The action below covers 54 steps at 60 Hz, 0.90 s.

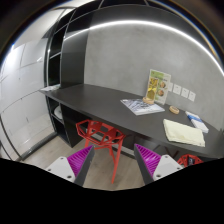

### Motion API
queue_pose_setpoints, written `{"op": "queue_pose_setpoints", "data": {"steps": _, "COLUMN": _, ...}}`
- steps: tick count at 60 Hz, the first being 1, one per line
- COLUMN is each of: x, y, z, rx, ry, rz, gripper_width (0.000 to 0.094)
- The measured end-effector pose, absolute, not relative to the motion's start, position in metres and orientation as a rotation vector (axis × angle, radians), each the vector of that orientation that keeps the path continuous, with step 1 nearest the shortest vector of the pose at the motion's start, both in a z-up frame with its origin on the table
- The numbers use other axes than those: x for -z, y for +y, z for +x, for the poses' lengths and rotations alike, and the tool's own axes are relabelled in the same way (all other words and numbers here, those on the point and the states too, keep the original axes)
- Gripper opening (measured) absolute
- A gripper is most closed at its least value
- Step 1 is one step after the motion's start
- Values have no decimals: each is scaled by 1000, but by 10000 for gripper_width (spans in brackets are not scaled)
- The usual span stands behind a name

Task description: Fold towel

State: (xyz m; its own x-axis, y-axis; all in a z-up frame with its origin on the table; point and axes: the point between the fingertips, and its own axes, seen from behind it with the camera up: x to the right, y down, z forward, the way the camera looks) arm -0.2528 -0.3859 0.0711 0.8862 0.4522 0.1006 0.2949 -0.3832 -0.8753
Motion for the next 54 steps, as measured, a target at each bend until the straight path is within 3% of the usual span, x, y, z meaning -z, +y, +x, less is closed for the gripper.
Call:
{"op": "queue_pose_setpoints", "data": {"steps": 9, "x": -74, "y": -359, "z": -219, "rx": -152, "ry": -456, "rz": -1997, "gripper_width": 825}}
{"op": "queue_pose_setpoints", "data": {"steps": 27, "x": -58, "y": -203, "z": -96, "rx": -38, "ry": -298, "rz": -1979, "gripper_width": 826}}
{"op": "queue_pose_setpoints", "data": {"steps": 36, "x": -32, "y": -117, "z": -48, "rx": 5, "ry": -243, "rz": -1998, "gripper_width": 829}}
{"op": "queue_pose_setpoints", "data": {"steps": 46, "x": 2, "y": -71, "z": -45, "rx": -32, "ry": -305, "rz": -2050, "gripper_width": 817}}
{"op": "queue_pose_setpoints", "data": {"steps": 54, "x": 6, "y": -57, "z": -35, "rx": 4, "ry": -301, "rz": -2006, "gripper_width": 314}}
